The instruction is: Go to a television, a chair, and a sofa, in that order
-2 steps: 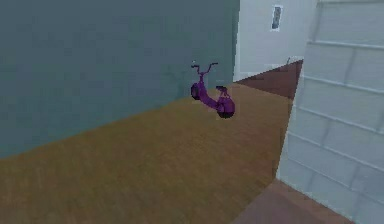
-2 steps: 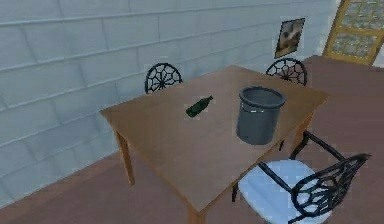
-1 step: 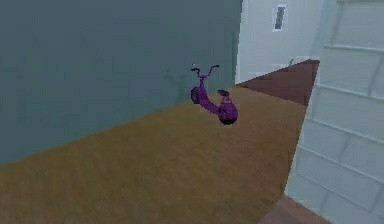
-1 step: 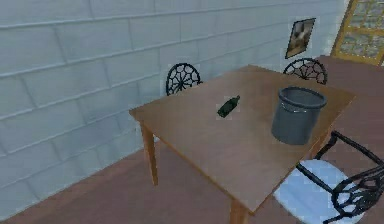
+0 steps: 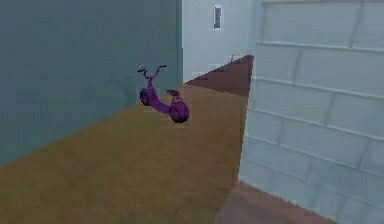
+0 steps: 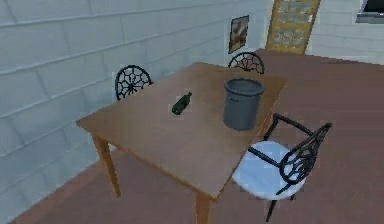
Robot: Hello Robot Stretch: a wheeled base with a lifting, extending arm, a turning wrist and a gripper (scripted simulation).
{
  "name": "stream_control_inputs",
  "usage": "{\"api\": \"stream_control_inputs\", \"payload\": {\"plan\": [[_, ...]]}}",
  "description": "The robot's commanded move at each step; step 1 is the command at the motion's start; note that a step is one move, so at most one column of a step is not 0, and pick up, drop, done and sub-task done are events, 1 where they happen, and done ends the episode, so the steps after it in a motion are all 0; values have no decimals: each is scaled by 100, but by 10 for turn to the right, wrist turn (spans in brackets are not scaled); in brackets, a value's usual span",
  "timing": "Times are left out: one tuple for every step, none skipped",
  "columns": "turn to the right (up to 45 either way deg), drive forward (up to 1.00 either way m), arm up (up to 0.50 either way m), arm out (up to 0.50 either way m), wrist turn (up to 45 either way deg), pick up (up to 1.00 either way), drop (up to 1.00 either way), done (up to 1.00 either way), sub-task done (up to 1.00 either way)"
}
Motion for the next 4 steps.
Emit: {"api": "stream_control_inputs", "payload": {"plan": [[0,100,0,0,0,0,0,0,0],[0,45,0,0,0,0,0,0,0],[330,0,0,0,0,0,0,0,0],[0,30,0,0,0,0,0,0,0]]}}
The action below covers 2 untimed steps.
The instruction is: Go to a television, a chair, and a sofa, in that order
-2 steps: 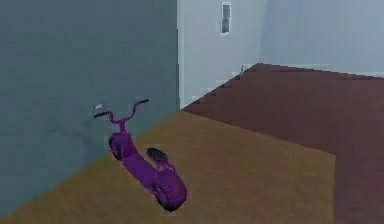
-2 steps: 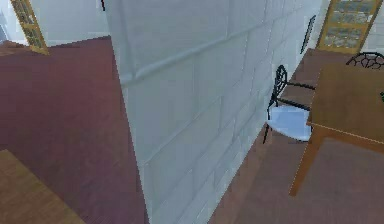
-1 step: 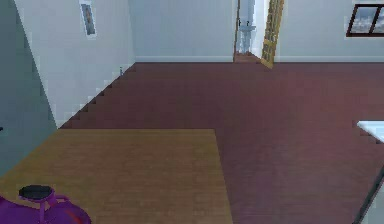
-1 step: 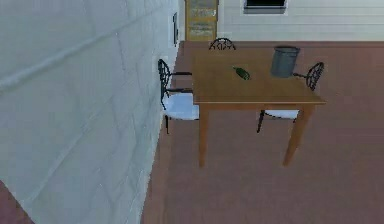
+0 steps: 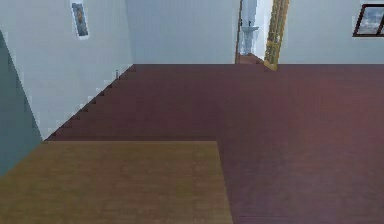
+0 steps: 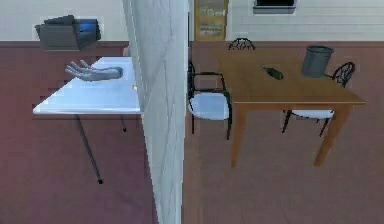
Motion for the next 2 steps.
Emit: {"api": "stream_control_inputs", "payload": {"plan": [[300,0,0,0,0,0,0,0,0],[0,100,0,0,0,0,0,0,0]]}}
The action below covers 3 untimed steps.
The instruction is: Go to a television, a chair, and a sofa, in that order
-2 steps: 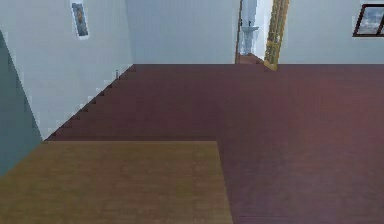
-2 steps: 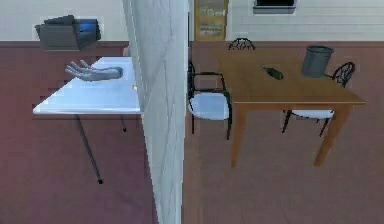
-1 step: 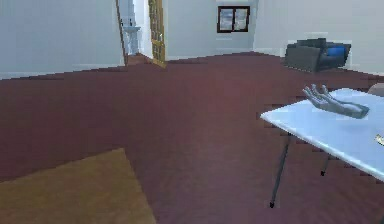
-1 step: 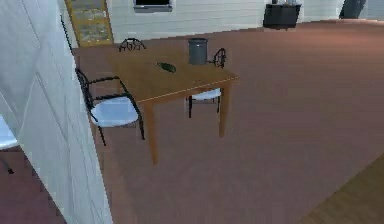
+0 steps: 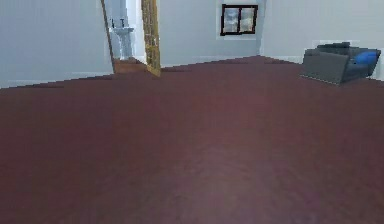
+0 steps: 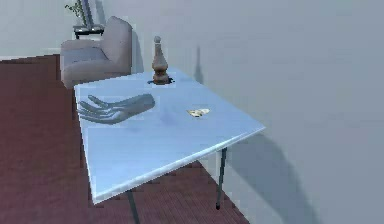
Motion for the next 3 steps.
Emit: {"api": "stream_control_inputs", "payload": {"plan": [[30,0,0,0,0,0,0,0,0],[0,50,0,0,0,0,0,0,0],[420,0,0,0,0,0,0,0,0]]}}
